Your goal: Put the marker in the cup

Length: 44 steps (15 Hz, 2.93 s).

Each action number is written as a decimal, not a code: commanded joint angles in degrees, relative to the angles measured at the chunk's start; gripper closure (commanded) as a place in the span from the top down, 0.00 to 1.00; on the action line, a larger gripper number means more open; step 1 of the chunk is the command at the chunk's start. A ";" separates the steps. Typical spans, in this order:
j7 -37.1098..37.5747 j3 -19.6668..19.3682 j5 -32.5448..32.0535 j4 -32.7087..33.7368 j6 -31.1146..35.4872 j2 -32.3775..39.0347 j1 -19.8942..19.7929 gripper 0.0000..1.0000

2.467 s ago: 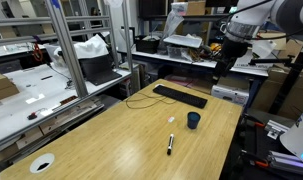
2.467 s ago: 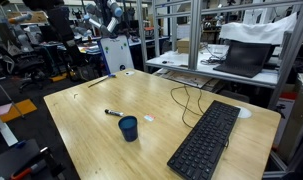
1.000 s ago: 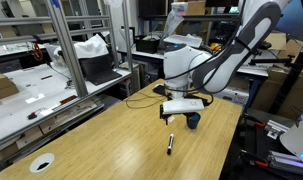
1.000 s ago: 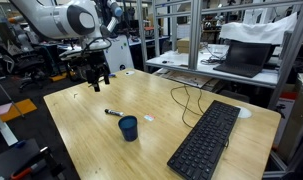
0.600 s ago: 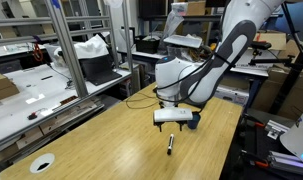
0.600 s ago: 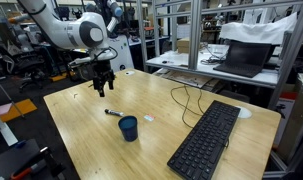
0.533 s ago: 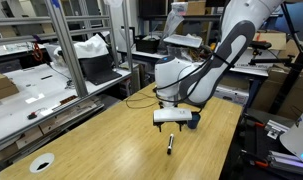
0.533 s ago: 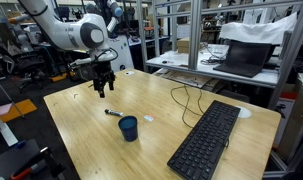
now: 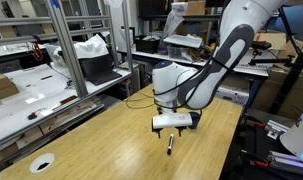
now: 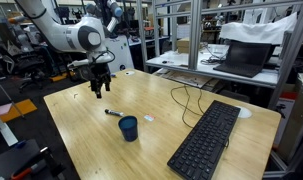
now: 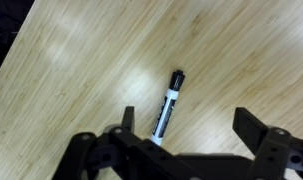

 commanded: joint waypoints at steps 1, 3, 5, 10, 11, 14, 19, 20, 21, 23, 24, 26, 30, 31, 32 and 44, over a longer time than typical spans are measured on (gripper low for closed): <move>-1.04 -1.49 1.27 0.03 -0.09 -0.16 1.45 1.00; -0.35 -1.91 0.94 -0.32 0.97 -0.27 1.72 1.00; 1.23 -2.93 0.63 -1.96 7.31 0.37 2.31 1.00; 2.06 -4.64 4.31 -6.55 19.99 2.04 2.35 1.00; 2.40 -4.58 6.08 -7.18 20.97 2.44 2.22 1.00; 2.10 -3.32 11.96 -8.67 22.70 3.20 1.10 1.00; 1.68 -2.14 19.46 -8.49 25.30 5.28 0.42 1.00; 1.35 -2.00 20.27 -8.37 25.98 5.80 0.34 1.00; 1.11 -2.02 20.75 -8.27 26.56 6.31 0.43 1.00; 0.31 -1.57 21.09 -7.84 27.51 7.64 0.38 1.00; 0.02 -1.31 21.11 -7.58 27.64 8.19 0.29 1.00; -0.15 -1.03 21.04 -7.07 27.69 9.43 0.38 1.00; -0.43 -0.77 20.92 -6.18 27.52 10.98 0.41 1.00; -0.40 -1.05 20.77 -5.89 27.60 11.39 0.67 0.75; -0.63 -1.02 20.74 -5.70 27.65 11.61 0.55 0.73; -1.35 -1.48 20.33 -4.40 25.94 11.25 0.68 0.01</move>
